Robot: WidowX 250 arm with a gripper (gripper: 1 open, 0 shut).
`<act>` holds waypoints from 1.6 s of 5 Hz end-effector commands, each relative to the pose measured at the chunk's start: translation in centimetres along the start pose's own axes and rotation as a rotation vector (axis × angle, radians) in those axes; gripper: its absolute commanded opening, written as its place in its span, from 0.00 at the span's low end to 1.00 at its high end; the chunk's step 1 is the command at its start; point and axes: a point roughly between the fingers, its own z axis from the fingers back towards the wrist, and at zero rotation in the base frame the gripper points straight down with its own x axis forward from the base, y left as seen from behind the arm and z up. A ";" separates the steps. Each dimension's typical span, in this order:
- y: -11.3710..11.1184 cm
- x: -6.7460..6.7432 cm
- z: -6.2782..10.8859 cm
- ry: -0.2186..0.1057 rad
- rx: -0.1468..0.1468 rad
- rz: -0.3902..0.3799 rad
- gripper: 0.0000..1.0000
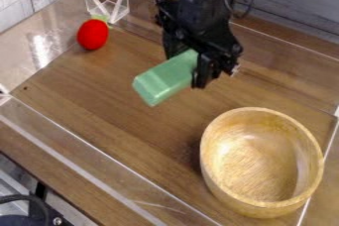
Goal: Remove the green block from the brown bowl and put it on the table
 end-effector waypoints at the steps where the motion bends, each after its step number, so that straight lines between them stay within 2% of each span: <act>1: -0.9 -0.1 2.2 -0.055 0.014 0.031 0.00; 3: -3.6 0.6 1.3 -0.081 0.006 0.051 0.00; 4: -3.0 0.6 0.5 -0.096 0.023 0.113 0.00; 5: -2.0 -0.9 0.4 -0.081 0.035 0.164 0.00; 7: 3.6 -5.1 -0.3 -0.068 0.059 0.252 0.00; 8: 6.4 -6.7 -2.3 -0.066 0.060 0.277 0.00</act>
